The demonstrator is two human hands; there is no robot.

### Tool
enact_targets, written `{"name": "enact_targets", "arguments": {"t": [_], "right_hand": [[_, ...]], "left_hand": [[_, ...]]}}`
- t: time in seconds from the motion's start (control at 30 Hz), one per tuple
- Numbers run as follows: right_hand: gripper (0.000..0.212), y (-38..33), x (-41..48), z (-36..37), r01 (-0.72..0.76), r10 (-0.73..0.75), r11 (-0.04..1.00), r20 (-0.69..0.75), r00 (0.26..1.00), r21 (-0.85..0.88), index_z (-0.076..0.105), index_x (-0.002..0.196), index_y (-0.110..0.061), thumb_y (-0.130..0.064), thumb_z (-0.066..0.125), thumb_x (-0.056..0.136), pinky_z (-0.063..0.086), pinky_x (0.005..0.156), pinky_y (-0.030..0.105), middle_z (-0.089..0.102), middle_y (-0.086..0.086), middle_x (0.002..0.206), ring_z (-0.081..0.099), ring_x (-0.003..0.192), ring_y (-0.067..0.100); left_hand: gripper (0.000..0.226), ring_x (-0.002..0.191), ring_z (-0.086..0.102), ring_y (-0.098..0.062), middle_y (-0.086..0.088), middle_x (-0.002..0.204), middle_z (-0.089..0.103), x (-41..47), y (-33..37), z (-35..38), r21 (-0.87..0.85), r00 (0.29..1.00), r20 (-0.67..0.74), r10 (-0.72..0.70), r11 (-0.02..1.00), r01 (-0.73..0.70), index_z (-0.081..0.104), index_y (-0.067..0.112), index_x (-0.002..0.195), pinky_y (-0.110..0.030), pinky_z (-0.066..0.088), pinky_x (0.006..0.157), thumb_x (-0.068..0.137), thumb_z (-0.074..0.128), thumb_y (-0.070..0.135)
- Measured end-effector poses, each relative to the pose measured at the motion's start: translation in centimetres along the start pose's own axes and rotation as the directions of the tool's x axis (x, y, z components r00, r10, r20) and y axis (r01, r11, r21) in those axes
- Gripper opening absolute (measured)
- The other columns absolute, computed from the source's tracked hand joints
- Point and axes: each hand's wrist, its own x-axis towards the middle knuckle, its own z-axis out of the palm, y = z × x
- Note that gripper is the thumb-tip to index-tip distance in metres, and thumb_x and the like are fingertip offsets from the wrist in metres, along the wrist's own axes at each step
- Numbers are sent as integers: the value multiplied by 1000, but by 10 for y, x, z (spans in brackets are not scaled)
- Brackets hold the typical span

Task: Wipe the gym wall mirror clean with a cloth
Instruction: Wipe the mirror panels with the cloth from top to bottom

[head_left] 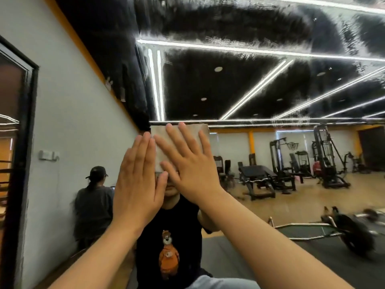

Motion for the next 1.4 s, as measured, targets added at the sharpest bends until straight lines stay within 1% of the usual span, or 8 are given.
{"name": "enact_targets", "arguments": {"t": [0.1, 0.2, 0.43, 0.63, 0.97, 1.13, 1.27, 1.4], "right_hand": [[55, 21, -4, -6, 67, -69, 997, 36, 997, 43, 35, 153, -27, -43, 30, 101, 13, 120, 55, 25, 1, 163, 13, 153, 22], [55, 51, -11, -14, 23, -24, 1000, 55, 998, 16, 31, 155, -28, -44, 28, 102, 10, 121, 54, 22, 1, 164, 11, 153, 20], [55, 169, -28, -49, -292, 297, 955, 131, 946, -55, 3, 156, -39, -49, 17, 104, -8, 122, 47, -3, -6, 167, -13, 151, 12], [55, 222, -37, -65, -505, 507, 862, 64, 860, -39, 0, 156, -39, -47, 16, 104, -8, 122, 46, -2, -4, 167, -8, 153, 16], [55, 194, -103, -56, -595, 595, 804, 24, 804, -1, 3, 156, -40, -48, 14, 103, 1, 123, 51, 5, -2, 167, -3, 153, 16], [57, 172, -189, -53, -566, 563, 824, 99, 820, -2, -4, 155, -45, -47, 18, 103, -4, 123, 49, -9, -13, 165, -8, 153, 13], [59, 148, -245, -49, -557, 556, 830, 125, 822, -33, -3, 157, -39, -42, 21, 103, -2, 123, 46, -10, -9, 166, -6, 154, 17], [59, 141, -254, -47, -582, 581, 812, 150, 800, -44, -4, 157, -39, -43, 20, 103, -1, 123, 49, -6, -4, 167, -5, 154, 19]], "left_hand": [[66, 151, 16, -26, -16, 163, 20, 1, 0, 2, 85, 981, 40, 190, 978, -193, 19, 3, 155, -40, 8, 124, 98, 31, 36], [64, 149, 21, -27, -16, 160, 26, 1, 3, 3, 137, 948, 52, 315, 938, -319, 27, 2, 152, -42, 12, 122, 97, 34, 33], [63, 148, 25, -27, -14, 160, 29, 2, 2, 5, 129, 949, 67, 309, 940, -315, 32, 3, 152, -43, 16, 122, 98, 35, 36], [65, 148, 26, -28, -13, 160, 30, 2, 0, 8, 133, 954, 83, 288, 945, -297, 35, 2, 151, -44, 19, 121, 97, 36, 38], [64, 146, 29, -28, -15, 157, 35, 2, 0, 6, 99, 953, 103, 283, 951, -293, 39, 2, 149, -44, 20, 120, 97, 37, 39], [68, 150, 22, -30, -17, 161, 24, -11, 13, -7, 109, 942, 143, 304, 941, -320, 27, 1, 153, -46, 17, 121, 97, 33, 38], [68, 150, 23, -30, -16, 162, 23, -60, 23, -6, 62, 929, 200, 312, 942, -330, 29, 0, 152, -49, 23, 118, 96, 33, 38], [70, 151, 19, -30, -16, 164, 17, -88, 16, 1, 94, 925, 266, 271, 948, -304, 27, -1, 153, -46, 15, 122, 96, 32, 40]]}}
